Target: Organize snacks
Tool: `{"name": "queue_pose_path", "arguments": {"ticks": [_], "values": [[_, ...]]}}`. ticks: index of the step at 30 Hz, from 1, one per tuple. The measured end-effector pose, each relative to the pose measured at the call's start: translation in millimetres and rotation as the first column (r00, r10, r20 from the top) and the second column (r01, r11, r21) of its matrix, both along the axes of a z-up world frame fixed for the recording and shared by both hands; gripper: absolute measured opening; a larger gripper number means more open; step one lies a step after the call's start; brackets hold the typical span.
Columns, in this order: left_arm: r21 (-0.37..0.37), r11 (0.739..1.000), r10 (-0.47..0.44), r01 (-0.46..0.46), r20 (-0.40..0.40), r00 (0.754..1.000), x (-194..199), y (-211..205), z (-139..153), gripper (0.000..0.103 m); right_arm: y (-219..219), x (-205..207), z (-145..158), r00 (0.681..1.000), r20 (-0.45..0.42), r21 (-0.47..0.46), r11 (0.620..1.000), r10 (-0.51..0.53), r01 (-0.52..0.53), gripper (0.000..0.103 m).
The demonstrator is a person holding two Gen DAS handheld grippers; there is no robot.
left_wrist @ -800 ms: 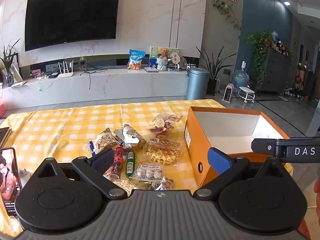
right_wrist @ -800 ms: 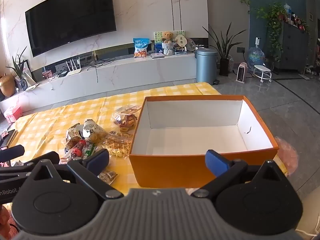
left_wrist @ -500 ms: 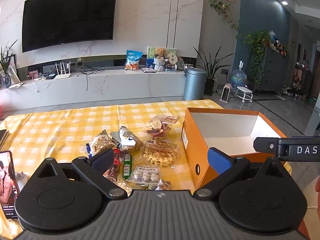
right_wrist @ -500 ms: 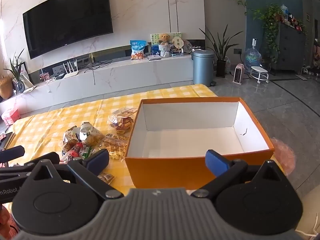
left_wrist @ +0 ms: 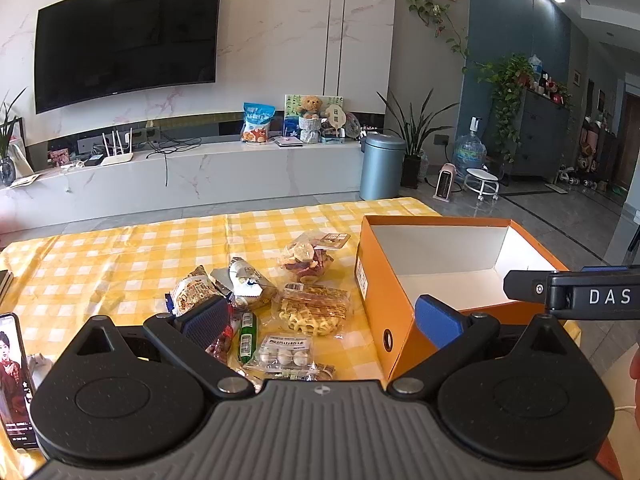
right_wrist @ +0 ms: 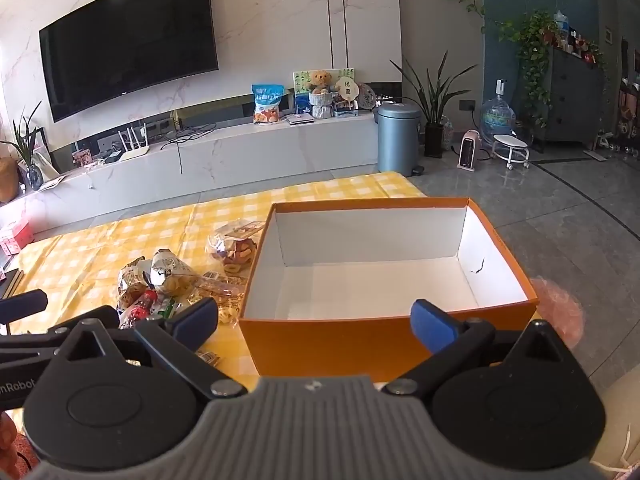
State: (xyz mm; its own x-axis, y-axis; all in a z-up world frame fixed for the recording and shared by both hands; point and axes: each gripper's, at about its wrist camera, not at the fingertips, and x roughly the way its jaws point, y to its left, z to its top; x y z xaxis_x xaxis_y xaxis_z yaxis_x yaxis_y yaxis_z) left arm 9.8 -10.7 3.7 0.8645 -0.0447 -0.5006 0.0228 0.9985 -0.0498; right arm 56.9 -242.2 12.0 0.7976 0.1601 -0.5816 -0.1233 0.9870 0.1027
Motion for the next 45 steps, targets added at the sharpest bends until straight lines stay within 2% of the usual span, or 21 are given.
{"name": "queue_pose_path", "arguments": {"ticks": [45], "values": [[-0.001,1.000,-0.016,0.016,-0.010,1.000,1.9,-8.4,-3.7,0.103,0.9,-2.7,1.9,1.000,0.004,0.000,1.000,0.001,-0.001,0.100]]}}
